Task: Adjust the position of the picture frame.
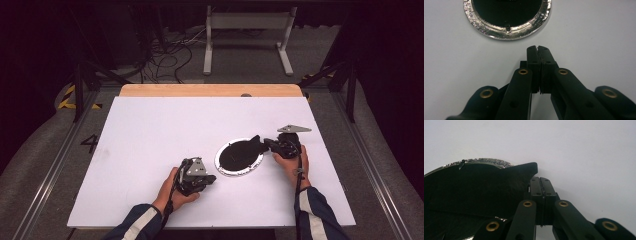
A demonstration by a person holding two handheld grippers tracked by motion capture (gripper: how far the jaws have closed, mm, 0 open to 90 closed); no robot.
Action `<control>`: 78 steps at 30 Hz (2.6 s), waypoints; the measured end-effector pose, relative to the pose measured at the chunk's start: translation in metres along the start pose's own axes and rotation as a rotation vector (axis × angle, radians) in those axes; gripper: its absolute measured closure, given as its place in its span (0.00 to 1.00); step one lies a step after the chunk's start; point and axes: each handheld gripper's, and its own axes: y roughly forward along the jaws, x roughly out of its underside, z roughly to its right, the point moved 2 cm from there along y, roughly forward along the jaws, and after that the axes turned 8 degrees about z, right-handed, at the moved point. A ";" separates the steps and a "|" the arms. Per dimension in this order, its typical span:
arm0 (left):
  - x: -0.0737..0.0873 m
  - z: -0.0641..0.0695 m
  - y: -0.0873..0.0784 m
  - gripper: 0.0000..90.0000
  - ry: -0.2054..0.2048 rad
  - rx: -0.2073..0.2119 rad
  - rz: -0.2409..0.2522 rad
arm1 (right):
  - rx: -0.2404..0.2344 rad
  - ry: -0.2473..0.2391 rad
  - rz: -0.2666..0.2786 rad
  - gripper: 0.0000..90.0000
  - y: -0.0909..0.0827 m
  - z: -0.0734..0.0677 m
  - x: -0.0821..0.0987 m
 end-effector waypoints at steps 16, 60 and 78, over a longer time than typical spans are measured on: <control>0.002 0.004 0.005 0.96 0.010 -0.006 -0.021 | -0.061 -0.020 -0.025 1.00 -0.011 -0.021 0.010; 0.005 0.007 0.001 0.92 0.005 -0.019 -0.016 | -0.122 -0.181 -0.078 1.00 -0.017 -0.046 0.025; 0.010 -0.014 -0.008 0.95 -0.039 -0.093 -0.017 | -0.154 -0.212 -0.103 1.00 -0.028 -0.063 0.033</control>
